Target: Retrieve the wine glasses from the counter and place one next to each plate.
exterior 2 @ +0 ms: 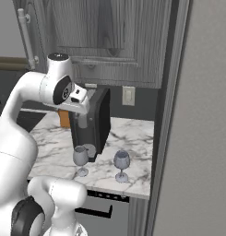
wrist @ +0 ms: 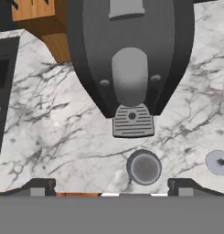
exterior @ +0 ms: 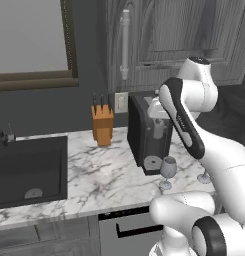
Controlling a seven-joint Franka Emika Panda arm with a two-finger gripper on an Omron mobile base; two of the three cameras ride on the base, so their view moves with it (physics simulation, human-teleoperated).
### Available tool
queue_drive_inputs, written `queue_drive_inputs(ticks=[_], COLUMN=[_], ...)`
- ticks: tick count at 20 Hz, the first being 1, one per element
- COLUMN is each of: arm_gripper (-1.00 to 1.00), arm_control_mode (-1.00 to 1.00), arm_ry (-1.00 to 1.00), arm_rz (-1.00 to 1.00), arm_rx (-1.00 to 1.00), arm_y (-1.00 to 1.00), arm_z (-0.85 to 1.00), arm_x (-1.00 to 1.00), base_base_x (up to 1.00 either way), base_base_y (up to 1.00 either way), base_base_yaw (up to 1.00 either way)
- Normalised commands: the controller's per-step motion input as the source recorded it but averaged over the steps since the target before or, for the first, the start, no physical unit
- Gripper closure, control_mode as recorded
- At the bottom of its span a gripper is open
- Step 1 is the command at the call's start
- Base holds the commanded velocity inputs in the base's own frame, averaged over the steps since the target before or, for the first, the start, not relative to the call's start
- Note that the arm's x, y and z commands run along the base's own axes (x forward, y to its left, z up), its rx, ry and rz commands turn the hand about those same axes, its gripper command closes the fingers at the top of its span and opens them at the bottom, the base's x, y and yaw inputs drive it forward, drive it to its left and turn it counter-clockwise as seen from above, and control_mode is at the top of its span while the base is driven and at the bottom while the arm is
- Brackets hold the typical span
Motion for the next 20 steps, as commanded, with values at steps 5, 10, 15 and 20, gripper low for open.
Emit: queue_drive_inputs(ticks=[5,10,15,20], arm_gripper=[-1.00,-1.00,-1.00,-1.00], arm_control_mode=[-1.00,-1.00,-1.00,-1.00], arm_ry=[0.00,0.00,-0.09,-0.22], arm_rz=[-0.50,-0.45,-0.48,-0.57], arm_rx=[0.04,0.21,0.30,0.32], arm_y=[0.06,0.00,0.00,0.05], arm_z=[0.00,0.00,0.00,-0.01], arm_x=[-0.27,-0.31,-0.24,-0.11], base_base_x=[0.00,0.00,0.00,0.00], base_base_y=[0.00,0.00,0.00,0.00], base_base_yaw=[0.00,0.00,0.00,0.00])
